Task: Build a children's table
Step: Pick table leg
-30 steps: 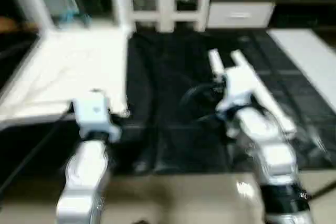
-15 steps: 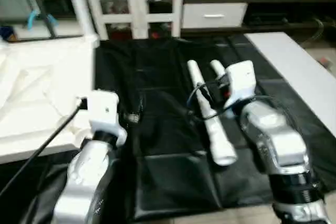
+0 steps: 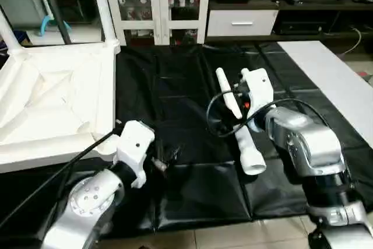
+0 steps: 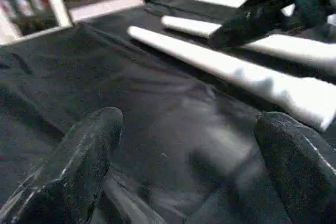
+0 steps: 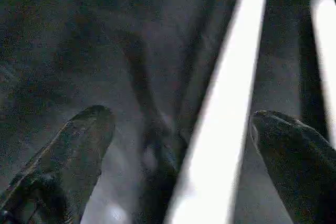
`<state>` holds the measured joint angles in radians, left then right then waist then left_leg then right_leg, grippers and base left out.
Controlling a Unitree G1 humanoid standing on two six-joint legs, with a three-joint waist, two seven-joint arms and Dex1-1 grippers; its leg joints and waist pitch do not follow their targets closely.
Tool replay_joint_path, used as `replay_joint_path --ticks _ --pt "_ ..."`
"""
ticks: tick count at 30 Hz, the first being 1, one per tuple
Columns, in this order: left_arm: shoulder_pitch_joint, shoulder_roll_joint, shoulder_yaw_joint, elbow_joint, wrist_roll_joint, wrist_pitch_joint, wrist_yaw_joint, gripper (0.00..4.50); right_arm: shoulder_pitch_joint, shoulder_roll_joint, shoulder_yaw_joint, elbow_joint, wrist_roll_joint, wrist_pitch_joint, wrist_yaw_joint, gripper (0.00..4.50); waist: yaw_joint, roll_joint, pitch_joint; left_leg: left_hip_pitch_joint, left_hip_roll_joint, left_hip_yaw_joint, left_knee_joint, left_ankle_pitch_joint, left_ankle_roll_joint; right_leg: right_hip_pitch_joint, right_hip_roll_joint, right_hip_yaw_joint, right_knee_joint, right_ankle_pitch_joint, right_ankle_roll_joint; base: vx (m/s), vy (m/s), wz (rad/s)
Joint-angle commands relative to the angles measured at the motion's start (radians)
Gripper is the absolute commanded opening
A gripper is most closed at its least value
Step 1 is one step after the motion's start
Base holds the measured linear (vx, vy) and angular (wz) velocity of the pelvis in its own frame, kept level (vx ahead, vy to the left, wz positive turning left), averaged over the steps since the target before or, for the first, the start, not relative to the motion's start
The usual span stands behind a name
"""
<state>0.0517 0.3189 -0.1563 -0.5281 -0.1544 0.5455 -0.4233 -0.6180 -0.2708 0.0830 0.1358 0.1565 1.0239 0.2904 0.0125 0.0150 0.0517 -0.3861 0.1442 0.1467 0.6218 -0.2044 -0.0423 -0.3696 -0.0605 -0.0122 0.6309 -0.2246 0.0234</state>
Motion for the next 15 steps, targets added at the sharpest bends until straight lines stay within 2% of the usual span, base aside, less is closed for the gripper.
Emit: replay_joint_path --ticks 1,3,4,6,8,11,13,15 --pt "-0.016 0.005 -0.002 -0.025 -0.007 0.016 -0.012 4.48 -0.023 -0.006 0.002 0.020 -0.010 0.047 -0.011 4.50 -0.003 0.002 -0.043 0.026 0.061 -0.026 -0.097 -0.367 -0.100 -0.002 -0.066 0.036 -0.095 -0.333 -0.149 0.000 0.000 0.00" --pt "-0.020 0.011 -0.007 -0.027 -0.010 0.022 -0.015 4.48 -0.047 -0.011 0.010 0.069 -0.008 0.093 0.005 4.50 -0.007 -0.001 -0.045 0.020 0.061 -0.028 -0.098 -0.354 -0.095 0.005 -0.067 0.034 -0.091 -0.322 -0.156 0.000 0.000 0.00" --pt "-0.022 0.013 -0.010 -0.030 -0.012 0.026 -0.018 4.48 -0.058 -0.011 0.010 0.099 -0.005 0.112 0.012 4.50 -0.008 -0.006 -0.047 0.017 0.062 -0.026 -0.095 -0.326 -0.089 0.007 -0.068 0.034 -0.089 -0.295 -0.161 0.000 0.000 0.00" --pt "-0.026 0.017 -0.015 -0.037 -0.017 0.033 -0.023 4.48 -0.069 -0.009 0.007 0.137 0.003 0.131 0.024 4.50 -0.007 -0.003 -0.051 0.016 0.062 -0.024 -0.092 -0.289 -0.081 0.009 -0.068 0.034 -0.084 -0.255 -0.178 0.000 0.000 0.00" --pt "-0.029 0.026 -0.018 -0.043 -0.020 0.038 -0.031 4.48 -0.080 0.007 -0.022 0.173 0.030 0.153 0.035 4.50 -0.004 -0.003 -0.052 0.013 0.063 -0.021 -0.090 -0.246 -0.069 0.013 -0.068 0.033 -0.081 -0.201 -0.189 0.000 0.000 0.00" --pt "-0.033 0.036 -0.019 -0.050 -0.024 0.046 -0.039 4.48 -0.098 0.016 -0.042 0.211 0.051 0.188 0.045 4.50 -0.002 -0.002 -0.061 0.009 0.064 -0.017 -0.084 -0.148 -0.049 0.022 -0.065 0.031 -0.068 -0.072 -0.217 0.000 0.000 0.00" --pt "-0.035 0.040 -0.021 -0.052 -0.026 0.048 -0.045 4.48 -0.100 0.016 -0.045 0.226 0.055 0.193 0.051 4.50 0.003 0.000 -0.067 0.010 0.064 -0.010 -0.077 -0.069 -0.035 0.023 -0.059 0.028 -0.056 0.070 -0.243 0.000 0.000 0.00" --pt "-0.034 0.054 -0.029 -0.073 -0.052 0.071 -0.073 4.50 -0.105 0.012 -0.041 0.257 0.055 0.203 0.067 4.33 0.007 -0.001 -0.067 0.012 0.064 -0.006 -0.077 -0.060 -0.026 0.024 -0.059 0.027 -0.055 0.098 -0.256 0.000 0.000 0.00"
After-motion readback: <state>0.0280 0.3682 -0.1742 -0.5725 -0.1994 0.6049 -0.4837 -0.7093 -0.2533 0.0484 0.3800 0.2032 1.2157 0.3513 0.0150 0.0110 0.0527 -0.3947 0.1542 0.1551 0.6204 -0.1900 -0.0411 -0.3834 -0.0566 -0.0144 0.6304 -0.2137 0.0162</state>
